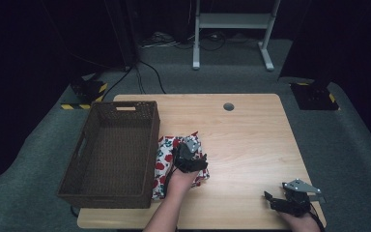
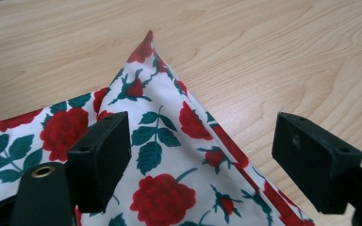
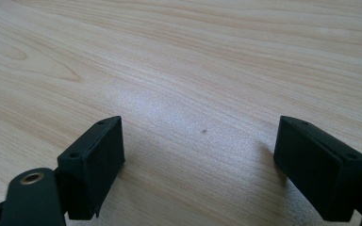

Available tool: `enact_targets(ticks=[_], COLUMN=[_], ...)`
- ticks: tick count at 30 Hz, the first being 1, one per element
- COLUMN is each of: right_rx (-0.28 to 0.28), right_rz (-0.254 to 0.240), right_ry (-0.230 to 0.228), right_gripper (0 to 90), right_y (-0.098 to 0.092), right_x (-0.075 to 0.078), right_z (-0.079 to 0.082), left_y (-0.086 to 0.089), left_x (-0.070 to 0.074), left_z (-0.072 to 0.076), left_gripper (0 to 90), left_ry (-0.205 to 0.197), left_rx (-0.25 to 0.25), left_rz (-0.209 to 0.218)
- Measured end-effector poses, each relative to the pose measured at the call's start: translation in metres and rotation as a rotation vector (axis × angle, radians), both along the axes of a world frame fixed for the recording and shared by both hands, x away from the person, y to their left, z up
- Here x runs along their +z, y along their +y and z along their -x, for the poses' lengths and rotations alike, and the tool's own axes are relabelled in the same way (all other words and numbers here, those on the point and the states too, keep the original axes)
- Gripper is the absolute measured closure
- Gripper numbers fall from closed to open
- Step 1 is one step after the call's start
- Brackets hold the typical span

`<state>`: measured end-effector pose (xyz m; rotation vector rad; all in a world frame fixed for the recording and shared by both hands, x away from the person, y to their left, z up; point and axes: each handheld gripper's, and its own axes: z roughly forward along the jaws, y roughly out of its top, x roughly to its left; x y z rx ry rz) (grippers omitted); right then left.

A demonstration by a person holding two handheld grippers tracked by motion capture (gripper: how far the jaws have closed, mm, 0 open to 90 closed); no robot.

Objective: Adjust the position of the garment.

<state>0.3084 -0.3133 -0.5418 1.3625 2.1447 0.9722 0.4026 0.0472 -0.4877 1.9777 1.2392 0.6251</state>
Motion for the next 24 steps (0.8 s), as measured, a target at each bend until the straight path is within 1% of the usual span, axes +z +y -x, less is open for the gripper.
enact_targets(ticks=[1,3,6,12,15,21,24], right_rx=[0.000,0.000,0.003,0.003,0.006,0.005,0.004], right_rz=[0.000,-0.001,0.000,-0.004,-0.005,-0.006,-0.007], right_ry=[0.000,0.000,0.000,0.000,-0.001,-0.001,-0.001], right_gripper=[16.7,16.6,16.6,16.6,16.7,16.8,16.8], right_y=[0.000,0.000,0.000,-0.001,-0.001,-0.001,-0.001], right_x=[0.000,0.000,0.000,0.000,0.000,0.000,0.000], right_z=[0.000,0.000,0.000,0.000,-0.001,-0.001,-0.001], left_y=[-0.001,-0.003,-0.005,-0.013,-0.015,-0.018,-0.018], left_x=[-0.001,-0.006,-0.011,-0.022,-0.029,-0.035,-0.038], left_z=[-0.002,-0.007,-0.013,-0.023,-0.027,-0.032,-0.034], left_gripper=[19.8,19.3,19.2,17.4,16.5,16.1,17.1], left_ry=[0.005,0.024,0.045,0.092,0.121,0.149,0.167], left_rx=[0.000,0.003,0.010,0.009,0.016,0.003,-0.003], left_rz=[0.003,-0.018,-0.029,-0.085,-0.099,-0.136,-0.137])
